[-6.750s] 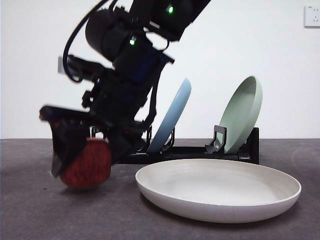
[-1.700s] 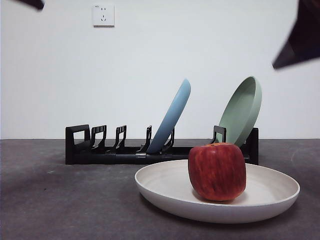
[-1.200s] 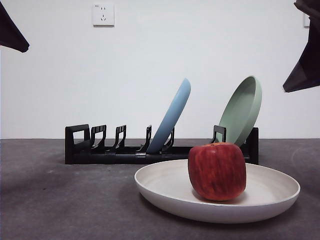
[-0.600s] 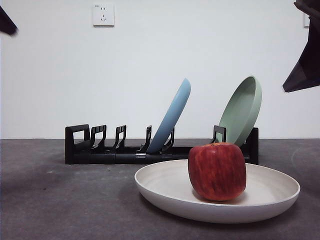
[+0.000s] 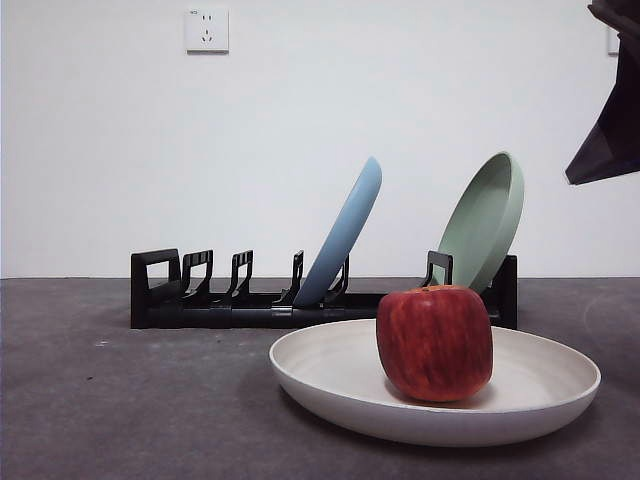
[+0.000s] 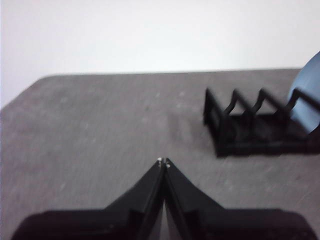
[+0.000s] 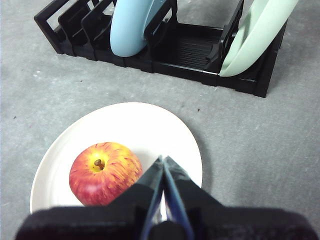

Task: Take the yellow plate from the plate rack,put the plate on the table,take the apple from the table,put the apple in the plate

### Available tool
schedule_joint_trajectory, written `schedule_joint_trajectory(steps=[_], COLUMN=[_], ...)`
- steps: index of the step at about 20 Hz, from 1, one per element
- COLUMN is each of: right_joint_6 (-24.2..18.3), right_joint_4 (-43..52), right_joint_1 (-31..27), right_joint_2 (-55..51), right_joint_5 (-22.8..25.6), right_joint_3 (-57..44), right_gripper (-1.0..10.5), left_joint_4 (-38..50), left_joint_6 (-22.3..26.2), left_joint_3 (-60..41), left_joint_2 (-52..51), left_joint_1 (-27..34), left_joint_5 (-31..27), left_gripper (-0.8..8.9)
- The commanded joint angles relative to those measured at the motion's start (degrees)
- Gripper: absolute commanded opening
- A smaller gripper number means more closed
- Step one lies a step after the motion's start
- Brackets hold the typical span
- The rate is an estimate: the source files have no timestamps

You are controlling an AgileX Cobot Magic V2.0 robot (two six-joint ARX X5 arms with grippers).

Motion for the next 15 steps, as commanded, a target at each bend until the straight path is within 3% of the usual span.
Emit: schedule_joint_trajectory(steps=[1,15], right_joint_6=[0.57,0.57], right_joint_4=[0.17,0.2], right_joint_1=[0.07,0.07], right_joint_2=[-0.13,-0.13], right_joint_5=[0.17,0.17], right_joint_3=[-0.17,-0.17], right_gripper=[0.0,0.0], left_joint_4=[0.57,-5.51], left_joint_6=[-0.61,-0.81], left_joint_3=[-2.12,-3.26], left_joint_2=[-0.37,-5.84], left_joint_1=[1.14,3.43], left_joint_5=[0.31,0.92], left_gripper=[-0.03,-0.03])
